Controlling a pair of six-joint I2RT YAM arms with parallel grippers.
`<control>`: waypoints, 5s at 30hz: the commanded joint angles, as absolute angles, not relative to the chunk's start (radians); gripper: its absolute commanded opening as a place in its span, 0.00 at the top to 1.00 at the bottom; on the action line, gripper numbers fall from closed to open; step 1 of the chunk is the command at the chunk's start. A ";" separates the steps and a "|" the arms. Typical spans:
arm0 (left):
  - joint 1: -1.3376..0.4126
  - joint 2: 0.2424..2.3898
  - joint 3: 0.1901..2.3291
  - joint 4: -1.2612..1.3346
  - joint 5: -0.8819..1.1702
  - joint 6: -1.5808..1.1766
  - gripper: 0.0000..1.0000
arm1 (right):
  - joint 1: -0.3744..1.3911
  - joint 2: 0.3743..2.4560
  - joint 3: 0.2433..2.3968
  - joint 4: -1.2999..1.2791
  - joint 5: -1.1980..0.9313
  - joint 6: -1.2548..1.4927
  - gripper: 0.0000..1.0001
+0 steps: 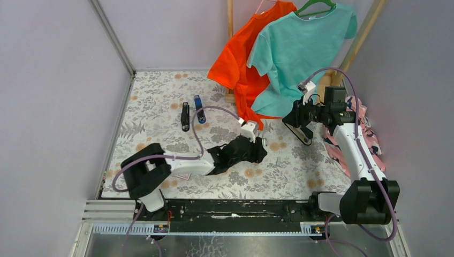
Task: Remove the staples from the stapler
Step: Move the staple from the staple box, then pick up the staple from the center of the board.
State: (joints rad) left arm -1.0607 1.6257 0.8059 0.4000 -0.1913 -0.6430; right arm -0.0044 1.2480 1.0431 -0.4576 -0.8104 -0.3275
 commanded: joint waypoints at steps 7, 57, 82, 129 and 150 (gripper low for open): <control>-1.075 1.884 1.075 0.072 -0.125 -0.584 0.72 | -0.012 1.295 1.038 -0.440 -0.778 -0.303 0.63; -1.078 1.432 0.699 0.510 -0.184 -0.298 0.49 | -0.045 1.279 1.034 -0.643 -0.754 -0.475 0.60; -0.921 0.937 0.300 0.708 -0.235 -0.298 0.00 | 0.206 1.265 0.910 -0.610 -0.577 -0.544 0.47; -0.918 0.916 0.329 0.648 -0.323 -0.258 0.00 | 0.285 1.369 0.940 -0.698 -0.503 -0.548 0.47; -0.917 0.892 0.325 0.628 -0.337 -0.260 0.00 | 0.288 1.370 0.914 -0.689 -0.483 -0.531 0.48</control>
State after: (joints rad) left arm -0.9218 0.9043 0.3122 0.6205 -0.3077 -0.2760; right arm 0.2790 1.3785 0.9058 -0.6899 -0.5003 -0.5449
